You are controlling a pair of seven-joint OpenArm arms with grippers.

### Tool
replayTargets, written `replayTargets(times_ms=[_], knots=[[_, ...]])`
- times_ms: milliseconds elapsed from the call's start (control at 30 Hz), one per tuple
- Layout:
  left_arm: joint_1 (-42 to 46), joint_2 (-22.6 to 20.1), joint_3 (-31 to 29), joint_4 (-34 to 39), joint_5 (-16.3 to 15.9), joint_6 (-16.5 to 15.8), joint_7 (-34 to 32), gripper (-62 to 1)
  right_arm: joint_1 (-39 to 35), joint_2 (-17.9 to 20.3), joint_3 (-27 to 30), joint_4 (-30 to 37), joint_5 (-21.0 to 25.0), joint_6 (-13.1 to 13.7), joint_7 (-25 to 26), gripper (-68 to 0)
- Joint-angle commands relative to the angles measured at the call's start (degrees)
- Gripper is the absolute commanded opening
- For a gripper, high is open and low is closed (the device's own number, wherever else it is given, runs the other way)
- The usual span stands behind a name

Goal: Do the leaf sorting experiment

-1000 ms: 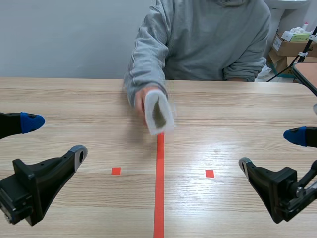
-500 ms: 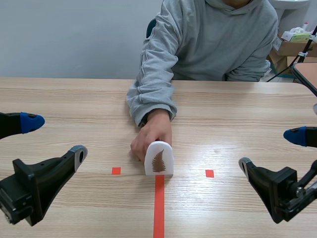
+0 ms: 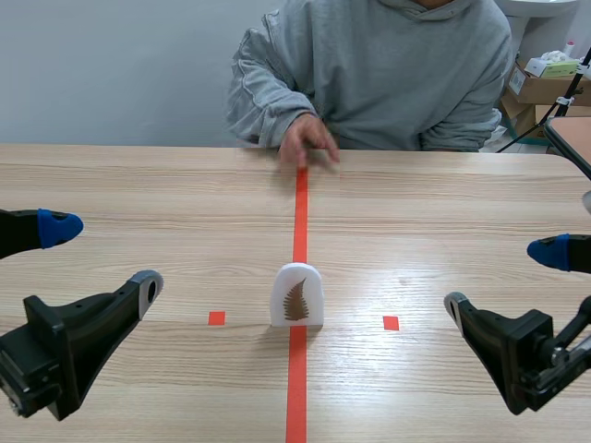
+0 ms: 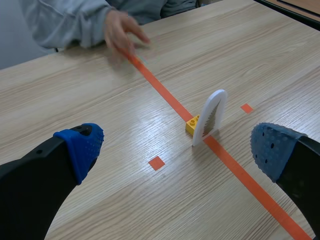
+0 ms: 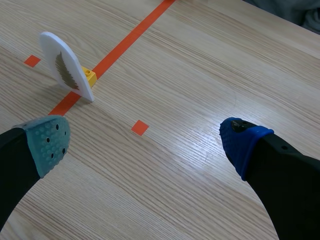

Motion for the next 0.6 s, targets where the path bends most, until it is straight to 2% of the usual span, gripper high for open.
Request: replayTargets(times_ms=[0, 567], knots=[[0.33, 0.13, 0.17, 0.94, -0.37, -0.09, -0.74, 1.4, 0.68, 0.59, 0.68, 0.07, 0.39, -0.13, 0.79, -5.6], [0.33, 0.13, 0.17, 0.94, -0.37, -0.09, -0.74, 1.4, 0.68, 0.59, 0.68, 0.07, 0.39, -0.13, 0.44, -5.6]])
